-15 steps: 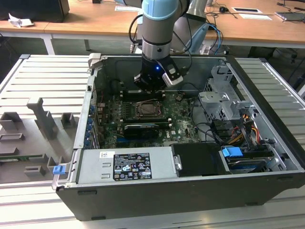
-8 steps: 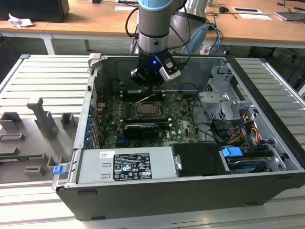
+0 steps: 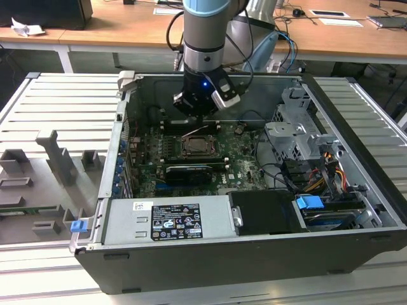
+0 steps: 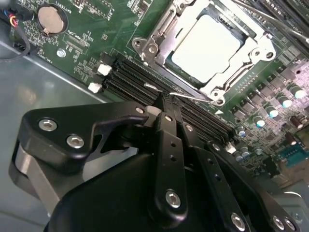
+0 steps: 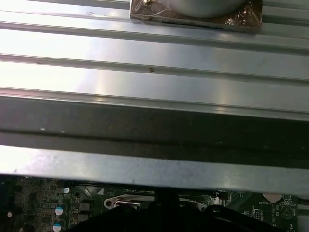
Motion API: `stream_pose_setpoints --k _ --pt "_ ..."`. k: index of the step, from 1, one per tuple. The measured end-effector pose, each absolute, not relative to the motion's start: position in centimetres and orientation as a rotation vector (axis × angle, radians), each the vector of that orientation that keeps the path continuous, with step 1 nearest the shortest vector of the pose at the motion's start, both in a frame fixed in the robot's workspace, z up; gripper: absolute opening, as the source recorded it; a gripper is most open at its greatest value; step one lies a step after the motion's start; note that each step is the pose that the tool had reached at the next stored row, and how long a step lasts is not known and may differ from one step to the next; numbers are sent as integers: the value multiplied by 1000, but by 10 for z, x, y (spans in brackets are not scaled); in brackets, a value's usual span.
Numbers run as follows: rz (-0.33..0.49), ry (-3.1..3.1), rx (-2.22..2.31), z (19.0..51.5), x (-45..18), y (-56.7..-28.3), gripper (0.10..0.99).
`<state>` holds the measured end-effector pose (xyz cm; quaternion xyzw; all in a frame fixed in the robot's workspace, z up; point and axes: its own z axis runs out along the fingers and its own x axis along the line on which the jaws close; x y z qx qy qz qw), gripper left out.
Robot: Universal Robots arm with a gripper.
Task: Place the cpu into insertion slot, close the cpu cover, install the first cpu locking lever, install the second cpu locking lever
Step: 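Install the first cpu locking lever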
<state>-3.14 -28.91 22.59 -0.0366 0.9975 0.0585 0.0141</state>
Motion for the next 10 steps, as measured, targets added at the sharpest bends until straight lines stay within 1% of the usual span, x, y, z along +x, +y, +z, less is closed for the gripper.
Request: stream_pose_setpoints --k 10 --pt "182 3106 -114 214 -22 -290 106"
